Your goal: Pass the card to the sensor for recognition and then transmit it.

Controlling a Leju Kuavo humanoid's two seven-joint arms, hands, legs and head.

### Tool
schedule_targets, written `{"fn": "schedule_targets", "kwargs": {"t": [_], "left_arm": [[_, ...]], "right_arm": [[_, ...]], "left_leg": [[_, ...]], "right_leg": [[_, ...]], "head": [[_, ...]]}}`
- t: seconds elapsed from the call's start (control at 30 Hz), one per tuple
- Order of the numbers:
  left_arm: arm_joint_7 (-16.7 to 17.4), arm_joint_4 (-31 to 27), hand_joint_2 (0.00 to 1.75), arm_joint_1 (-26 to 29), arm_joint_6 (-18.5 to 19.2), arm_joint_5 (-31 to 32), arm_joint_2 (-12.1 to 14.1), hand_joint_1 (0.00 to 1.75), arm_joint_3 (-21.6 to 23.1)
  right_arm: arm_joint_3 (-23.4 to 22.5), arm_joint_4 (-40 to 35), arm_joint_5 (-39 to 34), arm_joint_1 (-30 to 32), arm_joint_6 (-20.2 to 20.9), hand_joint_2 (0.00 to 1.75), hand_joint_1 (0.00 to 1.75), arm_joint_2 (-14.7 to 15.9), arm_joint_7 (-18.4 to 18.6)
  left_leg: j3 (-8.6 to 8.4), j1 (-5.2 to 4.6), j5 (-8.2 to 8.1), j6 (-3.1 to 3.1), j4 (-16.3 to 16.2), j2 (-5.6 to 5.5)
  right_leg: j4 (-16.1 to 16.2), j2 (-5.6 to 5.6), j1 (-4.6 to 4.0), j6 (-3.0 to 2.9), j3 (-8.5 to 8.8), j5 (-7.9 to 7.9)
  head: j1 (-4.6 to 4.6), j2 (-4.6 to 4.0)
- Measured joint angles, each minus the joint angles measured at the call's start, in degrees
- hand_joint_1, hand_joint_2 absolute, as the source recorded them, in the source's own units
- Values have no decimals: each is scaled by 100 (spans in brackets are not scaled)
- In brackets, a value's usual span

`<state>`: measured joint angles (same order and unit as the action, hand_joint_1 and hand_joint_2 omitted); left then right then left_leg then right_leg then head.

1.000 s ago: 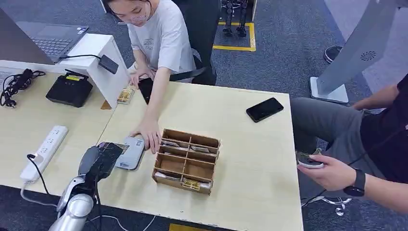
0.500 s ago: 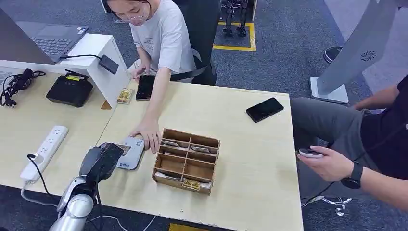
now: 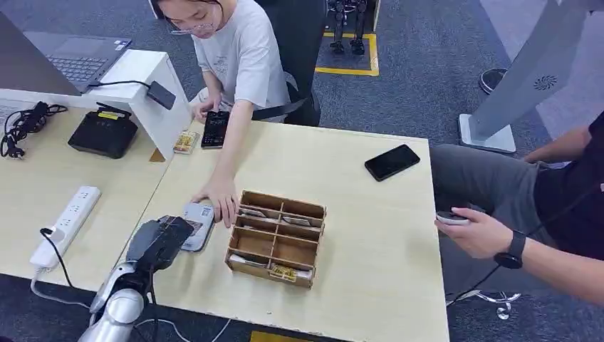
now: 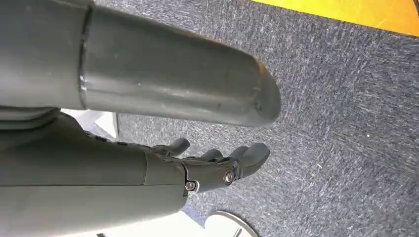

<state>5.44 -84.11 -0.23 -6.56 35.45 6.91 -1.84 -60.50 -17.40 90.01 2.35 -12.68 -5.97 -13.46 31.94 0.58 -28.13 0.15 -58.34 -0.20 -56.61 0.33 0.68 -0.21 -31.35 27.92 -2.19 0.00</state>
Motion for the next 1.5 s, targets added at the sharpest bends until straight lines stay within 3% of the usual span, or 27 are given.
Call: {"fn": "schedule_targets", "kwargs": {"t": [0.57,1.07,1.5], "left_arm": [[42,155,175,-137,-13,9,-125,175,50],[42,457,175,-393,-321,57,-138,175,81],[42,605,175,-406,-372,90,-138,175,81]], "right_arm": [[151,4,0,-7,-2,0,0,0,2],[339,125,0,-37,-63,0,0,33,17],[378,184,0,-62,-92,0,0,63,7]], "left_leg": [[-1,0,0,0,0,0],[0,1,0,0,-1,1],[-1,1,0,0,-1,0]], "right_leg": [[0,0,0,0,0,0],[0,1,0,0,-1,0],[0,1,0,0,-1,-1]], "head": [[0,0],[0,0],[0,0]]}}
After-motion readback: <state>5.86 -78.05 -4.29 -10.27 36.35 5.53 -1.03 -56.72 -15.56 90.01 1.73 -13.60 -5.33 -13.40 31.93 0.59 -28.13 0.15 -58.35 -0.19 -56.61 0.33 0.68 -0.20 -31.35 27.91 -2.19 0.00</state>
